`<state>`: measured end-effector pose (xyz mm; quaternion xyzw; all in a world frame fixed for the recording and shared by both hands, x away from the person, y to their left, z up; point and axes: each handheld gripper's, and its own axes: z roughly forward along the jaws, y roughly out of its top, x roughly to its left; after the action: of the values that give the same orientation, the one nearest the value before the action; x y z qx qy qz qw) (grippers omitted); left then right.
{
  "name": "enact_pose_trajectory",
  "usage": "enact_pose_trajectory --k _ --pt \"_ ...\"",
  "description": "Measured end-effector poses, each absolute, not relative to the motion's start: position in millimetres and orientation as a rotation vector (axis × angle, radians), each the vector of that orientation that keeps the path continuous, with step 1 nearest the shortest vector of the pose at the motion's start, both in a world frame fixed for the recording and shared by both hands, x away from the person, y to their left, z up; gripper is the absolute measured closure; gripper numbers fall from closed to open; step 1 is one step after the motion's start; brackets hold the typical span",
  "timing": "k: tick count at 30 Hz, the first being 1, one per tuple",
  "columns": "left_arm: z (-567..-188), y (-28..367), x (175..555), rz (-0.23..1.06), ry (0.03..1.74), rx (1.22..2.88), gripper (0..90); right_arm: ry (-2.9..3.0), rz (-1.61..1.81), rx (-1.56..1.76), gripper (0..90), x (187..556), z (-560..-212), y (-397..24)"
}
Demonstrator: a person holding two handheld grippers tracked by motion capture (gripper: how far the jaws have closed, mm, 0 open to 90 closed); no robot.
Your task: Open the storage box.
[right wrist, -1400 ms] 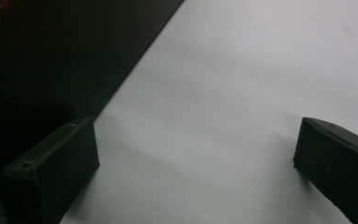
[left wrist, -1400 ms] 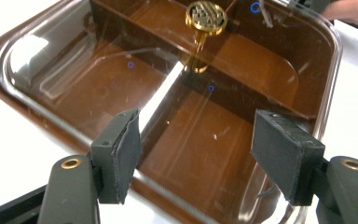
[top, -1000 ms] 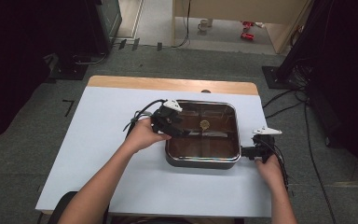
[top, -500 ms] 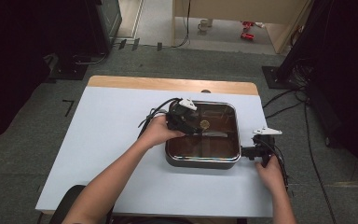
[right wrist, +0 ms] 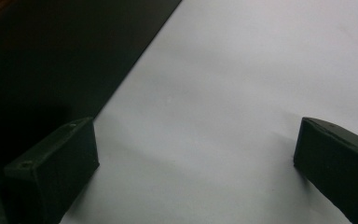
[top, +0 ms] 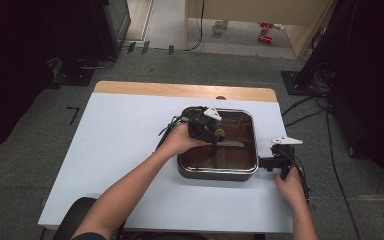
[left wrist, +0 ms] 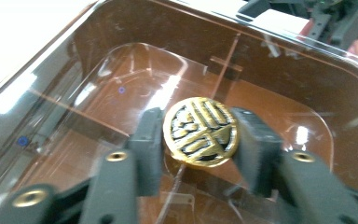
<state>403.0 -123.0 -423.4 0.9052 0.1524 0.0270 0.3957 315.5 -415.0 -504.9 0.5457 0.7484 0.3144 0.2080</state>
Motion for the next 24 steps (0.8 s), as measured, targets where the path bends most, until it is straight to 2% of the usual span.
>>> enact_pose_trajectory --k 13,24 --pt "-413 -119 405 0.054 0.402 2.321 59.2 2.083 0.876 1.519 0.0 316 -505 -415" --pt "-379 -100 395 0.057 0.382 2.284 59.2 2.083 0.875 1.518 0.0 316 -505 -415"
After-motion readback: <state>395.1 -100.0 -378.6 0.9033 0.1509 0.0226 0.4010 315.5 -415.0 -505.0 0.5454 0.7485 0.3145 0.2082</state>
